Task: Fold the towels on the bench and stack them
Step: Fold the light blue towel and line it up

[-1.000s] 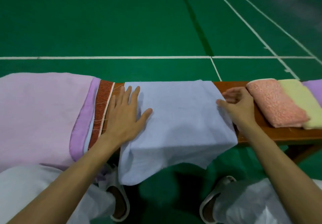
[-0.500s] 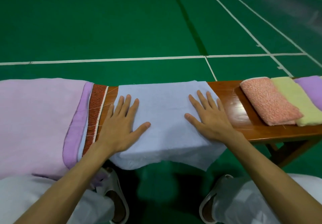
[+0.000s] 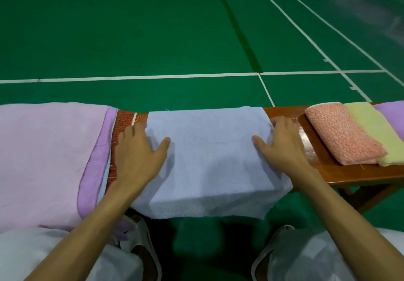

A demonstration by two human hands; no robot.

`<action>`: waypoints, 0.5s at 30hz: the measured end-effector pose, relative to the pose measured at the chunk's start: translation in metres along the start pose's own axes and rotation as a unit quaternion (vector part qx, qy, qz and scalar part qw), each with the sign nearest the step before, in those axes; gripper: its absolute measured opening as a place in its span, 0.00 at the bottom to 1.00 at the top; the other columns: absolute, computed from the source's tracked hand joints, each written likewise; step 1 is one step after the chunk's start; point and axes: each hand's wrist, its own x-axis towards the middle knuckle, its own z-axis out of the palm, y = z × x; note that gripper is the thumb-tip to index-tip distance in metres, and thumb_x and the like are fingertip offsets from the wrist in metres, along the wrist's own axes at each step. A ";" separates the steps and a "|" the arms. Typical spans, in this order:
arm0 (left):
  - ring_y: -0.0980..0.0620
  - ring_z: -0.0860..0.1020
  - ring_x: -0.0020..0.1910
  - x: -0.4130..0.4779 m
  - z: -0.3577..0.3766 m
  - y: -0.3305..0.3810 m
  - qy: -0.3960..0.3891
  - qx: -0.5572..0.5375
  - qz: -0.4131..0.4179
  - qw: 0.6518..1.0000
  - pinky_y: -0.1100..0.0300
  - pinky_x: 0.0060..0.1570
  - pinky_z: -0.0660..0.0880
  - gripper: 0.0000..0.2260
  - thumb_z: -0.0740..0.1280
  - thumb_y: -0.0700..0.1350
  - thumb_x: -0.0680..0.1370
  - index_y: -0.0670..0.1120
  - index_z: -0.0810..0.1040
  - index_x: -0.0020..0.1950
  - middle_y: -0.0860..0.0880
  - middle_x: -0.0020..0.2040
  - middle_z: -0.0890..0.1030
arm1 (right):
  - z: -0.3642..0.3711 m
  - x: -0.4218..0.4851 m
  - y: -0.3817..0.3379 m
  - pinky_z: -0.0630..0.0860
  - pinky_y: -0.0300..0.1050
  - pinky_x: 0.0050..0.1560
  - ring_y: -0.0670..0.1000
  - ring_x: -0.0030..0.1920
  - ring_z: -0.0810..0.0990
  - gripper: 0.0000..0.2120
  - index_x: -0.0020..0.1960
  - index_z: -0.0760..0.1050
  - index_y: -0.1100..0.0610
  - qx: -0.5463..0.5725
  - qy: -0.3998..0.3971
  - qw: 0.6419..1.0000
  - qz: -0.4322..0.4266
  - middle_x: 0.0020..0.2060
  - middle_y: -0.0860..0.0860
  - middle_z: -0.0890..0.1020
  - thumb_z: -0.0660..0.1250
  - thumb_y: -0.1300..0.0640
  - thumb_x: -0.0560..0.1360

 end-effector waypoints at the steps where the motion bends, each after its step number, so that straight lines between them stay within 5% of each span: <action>1: 0.39 0.75 0.57 0.005 -0.004 -0.008 -0.001 0.030 -0.025 0.999 0.43 0.53 0.76 0.27 0.68 0.64 0.76 0.42 0.75 0.60 0.42 0.58 0.78 | -0.005 0.001 0.002 0.73 0.55 0.62 0.57 0.64 0.70 0.29 0.66 0.69 0.57 -0.059 -0.023 0.997 0.036 0.65 0.56 0.72 0.69 0.37 0.77; 3: 0.41 0.78 0.47 0.012 -0.012 -0.019 -0.042 0.063 -0.074 0.994 0.45 0.44 0.79 0.23 0.72 0.64 0.73 0.45 0.75 0.49 0.44 0.49 0.79 | -0.012 0.002 0.008 0.76 0.55 0.58 0.58 0.60 0.74 0.28 0.62 0.72 0.57 -0.135 -0.064 0.986 0.078 0.62 0.57 0.75 0.68 0.35 0.76; 7: 0.47 0.78 0.38 0.011 -0.014 -0.016 -0.088 -0.016 -0.077 0.993 0.49 0.40 0.79 0.13 0.76 0.51 0.76 0.49 0.75 0.39 0.48 0.39 0.80 | -0.013 0.002 0.007 0.79 0.48 0.39 0.54 0.40 0.80 0.13 0.45 0.75 0.54 -0.019 -0.121 0.988 0.091 0.40 0.54 0.81 0.71 0.46 0.78; 12: 0.46 0.77 0.38 0.006 -0.003 -0.010 -0.018 -0.057 0.017 0.998 0.45 0.39 0.77 0.08 0.71 0.41 0.79 0.46 0.75 0.42 0.47 0.40 0.78 | -0.008 0.000 -0.003 0.75 0.45 0.39 0.51 0.40 0.76 0.09 0.46 0.67 0.50 0.048 -0.097 0.994 0.017 0.42 0.52 0.77 0.65 0.53 0.83; 15: 0.41 0.80 0.43 0.008 -0.012 -0.005 -0.068 -0.176 -0.035 0.981 0.41 0.45 0.78 0.06 0.69 0.42 0.81 0.44 0.74 0.48 0.43 0.43 0.81 | -0.018 0.000 0.006 0.75 0.47 0.42 0.53 0.45 0.77 0.03 0.52 0.67 0.50 0.147 -0.107 0.983 0.037 0.47 0.52 0.77 0.61 0.54 0.85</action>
